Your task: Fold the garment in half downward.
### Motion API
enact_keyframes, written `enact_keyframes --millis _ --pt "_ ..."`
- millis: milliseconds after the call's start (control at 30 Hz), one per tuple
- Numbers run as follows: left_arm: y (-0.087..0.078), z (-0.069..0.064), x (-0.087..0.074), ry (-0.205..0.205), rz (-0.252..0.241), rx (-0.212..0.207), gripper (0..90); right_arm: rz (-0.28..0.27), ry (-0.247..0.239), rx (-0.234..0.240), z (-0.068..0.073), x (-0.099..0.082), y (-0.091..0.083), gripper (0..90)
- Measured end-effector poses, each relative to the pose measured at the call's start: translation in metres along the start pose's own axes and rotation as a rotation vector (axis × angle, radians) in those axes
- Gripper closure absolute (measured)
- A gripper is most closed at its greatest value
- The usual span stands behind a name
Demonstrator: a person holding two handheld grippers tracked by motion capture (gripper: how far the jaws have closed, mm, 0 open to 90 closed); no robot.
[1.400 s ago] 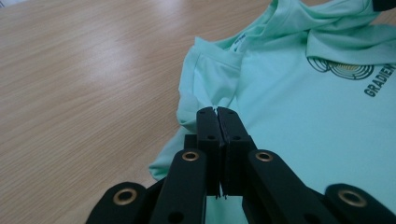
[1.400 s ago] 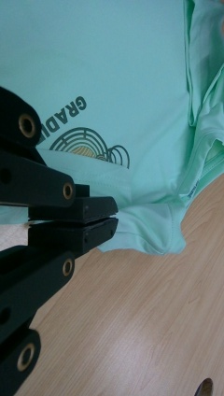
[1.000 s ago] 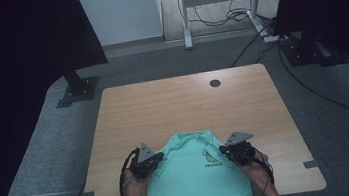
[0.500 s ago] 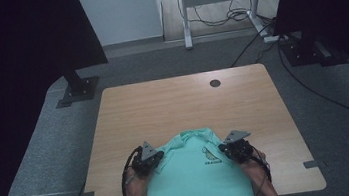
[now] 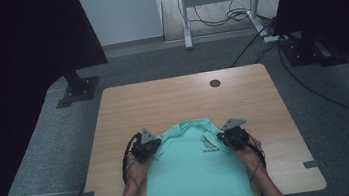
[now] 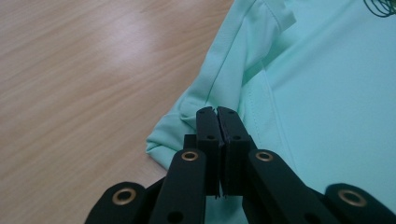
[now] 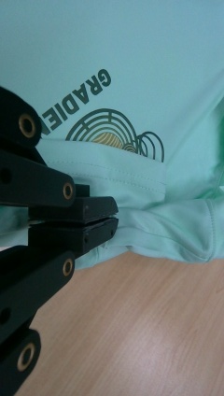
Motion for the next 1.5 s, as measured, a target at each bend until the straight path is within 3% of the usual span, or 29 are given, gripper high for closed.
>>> enact_keyframes --millis 333,433,633,867,1133,1333,1500 --pt "0.017 0.013 0.017 -0.034 -0.001 0.008 88.7 -0.010 0.024 -0.008 -0.018 0.007 0.014 87.4" --pt "0.018 0.014 0.022 -0.027 -0.007 0.019 88.8 -0.007 0.018 -0.029 -0.023 0.009 0.014 87.4" --pt "0.000 0.011 0.033 -0.037 -0.088 0.012 89.5 -0.057 0.012 -0.062 -0.025 0.019 -0.001 87.7" --pt "-0.025 -0.003 0.039 0.014 -0.136 -0.002 89.5 -0.099 -0.042 -0.081 -0.014 0.032 -0.027 87.7" --pt "-0.046 -0.012 0.024 0.017 -0.148 -0.019 89.4 -0.105 -0.072 -0.083 0.002 0.027 -0.048 87.6" --pt "-0.055 -0.016 0.006 0.022 -0.135 -0.015 89.4 -0.092 -0.062 -0.069 0.016 0.011 -0.056 87.6" --pt "-0.060 -0.014 -0.009 -0.009 -0.128 -0.011 89.4 -0.076 -0.039 -0.063 0.021 -0.003 -0.058 87.6"
Point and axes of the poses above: each handheld gripper's, and its own axes: y roughly forward along the jaws, x roughly out of its top, z roughly to its left, the point moved 7 cm from there along y, roughly forward along the jaws, and after that the axes turned 13 degrees about -y, right-handed, at the moved point
